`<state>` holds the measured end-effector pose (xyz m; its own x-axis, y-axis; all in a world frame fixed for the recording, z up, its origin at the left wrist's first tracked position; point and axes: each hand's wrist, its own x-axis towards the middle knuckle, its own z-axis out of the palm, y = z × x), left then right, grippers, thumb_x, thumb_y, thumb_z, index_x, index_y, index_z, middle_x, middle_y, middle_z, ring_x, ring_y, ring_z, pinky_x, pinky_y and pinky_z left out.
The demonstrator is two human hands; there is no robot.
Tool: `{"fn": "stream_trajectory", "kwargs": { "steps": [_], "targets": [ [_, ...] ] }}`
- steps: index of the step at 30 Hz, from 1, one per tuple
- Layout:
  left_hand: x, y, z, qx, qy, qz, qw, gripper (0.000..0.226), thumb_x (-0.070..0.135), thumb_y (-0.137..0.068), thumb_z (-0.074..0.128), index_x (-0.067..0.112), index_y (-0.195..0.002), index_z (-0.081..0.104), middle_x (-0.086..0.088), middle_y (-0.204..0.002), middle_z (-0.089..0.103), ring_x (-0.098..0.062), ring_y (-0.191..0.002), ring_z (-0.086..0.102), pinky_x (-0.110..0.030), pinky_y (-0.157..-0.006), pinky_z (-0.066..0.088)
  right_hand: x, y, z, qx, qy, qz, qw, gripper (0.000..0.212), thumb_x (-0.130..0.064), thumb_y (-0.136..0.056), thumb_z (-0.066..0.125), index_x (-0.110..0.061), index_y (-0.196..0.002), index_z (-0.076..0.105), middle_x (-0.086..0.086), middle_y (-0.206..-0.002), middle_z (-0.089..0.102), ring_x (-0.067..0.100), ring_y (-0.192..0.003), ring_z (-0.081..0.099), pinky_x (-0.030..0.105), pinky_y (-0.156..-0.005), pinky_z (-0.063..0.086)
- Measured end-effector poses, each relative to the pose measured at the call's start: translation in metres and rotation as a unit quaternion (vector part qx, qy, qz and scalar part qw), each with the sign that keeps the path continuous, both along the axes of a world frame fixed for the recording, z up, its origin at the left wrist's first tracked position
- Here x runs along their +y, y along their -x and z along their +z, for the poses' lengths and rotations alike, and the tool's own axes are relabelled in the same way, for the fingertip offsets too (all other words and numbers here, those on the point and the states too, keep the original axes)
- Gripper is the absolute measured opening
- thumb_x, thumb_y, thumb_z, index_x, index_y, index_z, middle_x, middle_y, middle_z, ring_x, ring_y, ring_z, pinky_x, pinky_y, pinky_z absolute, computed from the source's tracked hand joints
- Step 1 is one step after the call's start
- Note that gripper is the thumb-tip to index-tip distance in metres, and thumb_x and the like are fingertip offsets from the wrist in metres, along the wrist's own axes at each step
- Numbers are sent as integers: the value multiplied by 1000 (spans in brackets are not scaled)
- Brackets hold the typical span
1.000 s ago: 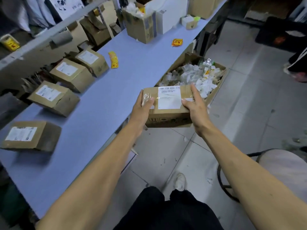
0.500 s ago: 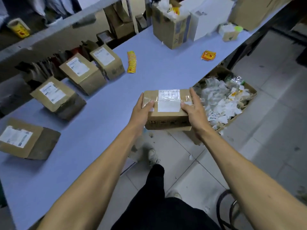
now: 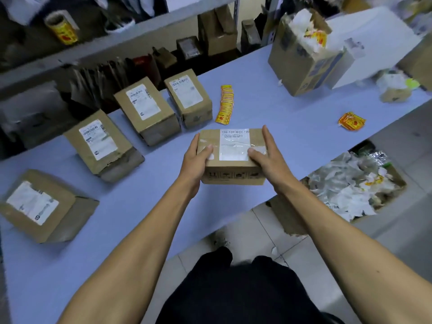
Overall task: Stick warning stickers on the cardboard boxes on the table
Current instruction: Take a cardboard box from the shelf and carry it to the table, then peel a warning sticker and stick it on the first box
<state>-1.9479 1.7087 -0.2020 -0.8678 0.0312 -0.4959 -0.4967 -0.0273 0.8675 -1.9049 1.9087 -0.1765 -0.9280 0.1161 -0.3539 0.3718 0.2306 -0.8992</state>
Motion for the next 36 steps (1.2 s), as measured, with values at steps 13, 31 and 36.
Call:
{"fn": "stream_trajectory", "kwargs": {
  "steps": [13, 31, 36],
  "targets": [
    [-17, 40, -26, -5, 46, 139, 989, 60, 29, -100, 55, 34, -154, 29, 20, -122, 58, 10, -100, 61, -11, -77, 50, -11, 107, -30, -38, -19, 173, 984, 82, -38, -95, 60, -41, -156, 5, -13, -150, 37, 13, -126, 45, 28, -97, 40],
    [27, 15, -43, -56, 167, 148, 973, 87, 36, -85, 75, 30, -153, 22, 5, -140, 57, -14, -125, 57, -42, -111, 42, 17, 154, -81, 41, -96, 395, 913, 89, -45, -95, 58, -25, -158, -2, -5, -168, 3, 15, -152, 15, 38, -118, 27],
    [24, 14, -42, -93, 216, 126, 964, 89, 37, -84, 77, 31, -153, 22, 6, -137, 59, -15, -122, 58, -36, -108, 44, 12, 152, -94, 48, -116, 396, 909, 89, -45, -95, 58, -30, -158, -3, -5, -168, 0, 17, -152, 16, 39, -116, 29]
  ]
}}
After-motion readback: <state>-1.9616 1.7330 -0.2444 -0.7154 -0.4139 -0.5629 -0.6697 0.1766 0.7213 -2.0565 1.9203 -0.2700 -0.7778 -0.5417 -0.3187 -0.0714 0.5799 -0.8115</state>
